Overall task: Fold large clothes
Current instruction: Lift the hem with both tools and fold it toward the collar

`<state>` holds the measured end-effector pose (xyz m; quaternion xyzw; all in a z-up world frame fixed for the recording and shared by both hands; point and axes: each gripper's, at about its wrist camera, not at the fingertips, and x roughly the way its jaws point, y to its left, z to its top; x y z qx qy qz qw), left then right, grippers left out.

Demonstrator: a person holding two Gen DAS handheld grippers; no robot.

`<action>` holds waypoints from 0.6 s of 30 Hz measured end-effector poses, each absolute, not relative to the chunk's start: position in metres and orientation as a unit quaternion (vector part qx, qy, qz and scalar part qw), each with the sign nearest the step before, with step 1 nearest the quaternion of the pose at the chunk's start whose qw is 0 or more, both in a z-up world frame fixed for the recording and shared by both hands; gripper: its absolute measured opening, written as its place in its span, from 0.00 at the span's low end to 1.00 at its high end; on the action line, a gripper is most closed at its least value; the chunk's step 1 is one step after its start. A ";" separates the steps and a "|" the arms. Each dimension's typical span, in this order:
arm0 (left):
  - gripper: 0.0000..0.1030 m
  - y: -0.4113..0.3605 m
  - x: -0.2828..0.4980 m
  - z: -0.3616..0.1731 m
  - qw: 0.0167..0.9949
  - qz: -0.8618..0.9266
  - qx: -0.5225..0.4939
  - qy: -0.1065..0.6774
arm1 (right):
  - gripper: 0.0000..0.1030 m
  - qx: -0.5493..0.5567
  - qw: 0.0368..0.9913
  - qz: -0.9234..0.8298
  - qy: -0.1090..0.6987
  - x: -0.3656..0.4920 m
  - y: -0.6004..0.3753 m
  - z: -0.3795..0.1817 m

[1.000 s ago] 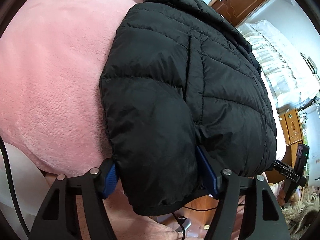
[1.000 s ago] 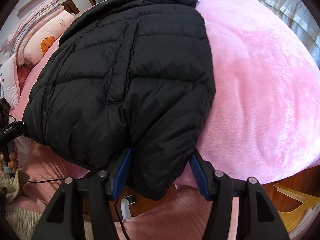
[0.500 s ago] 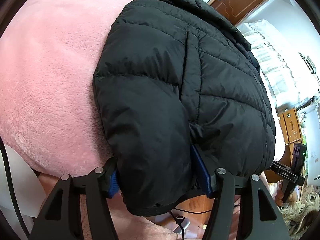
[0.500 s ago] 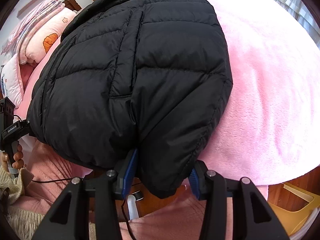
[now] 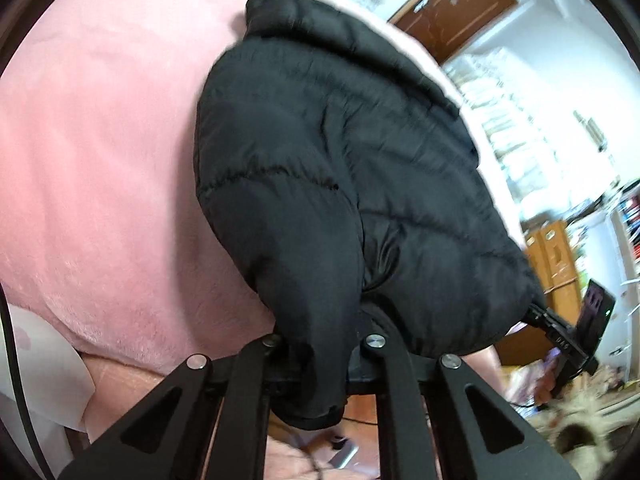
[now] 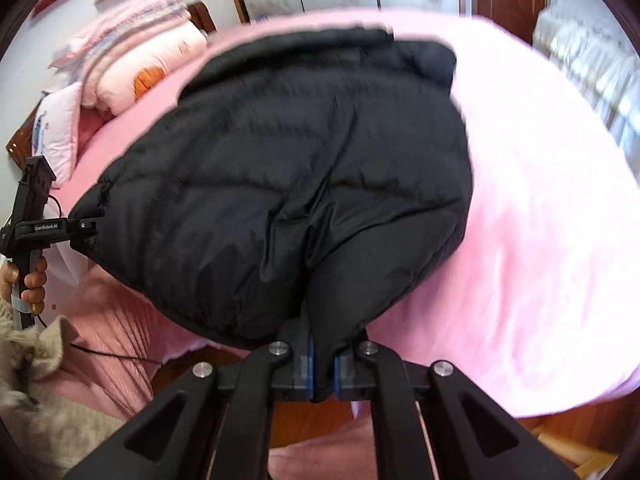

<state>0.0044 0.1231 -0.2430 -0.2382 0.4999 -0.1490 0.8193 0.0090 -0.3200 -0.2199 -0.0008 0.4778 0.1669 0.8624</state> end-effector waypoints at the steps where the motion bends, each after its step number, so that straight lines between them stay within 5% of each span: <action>1: 0.07 0.126 0.005 -0.234 0.823 -0.154 -0.247 0.489 | 0.05 0.005 0.866 0.169 0.470 0.011 -0.321 -0.213; 18: 0.07 0.140 0.094 -0.087 0.876 -0.141 -0.332 0.321 | 0.05 0.117 0.932 0.178 0.294 0.091 -0.359 -0.072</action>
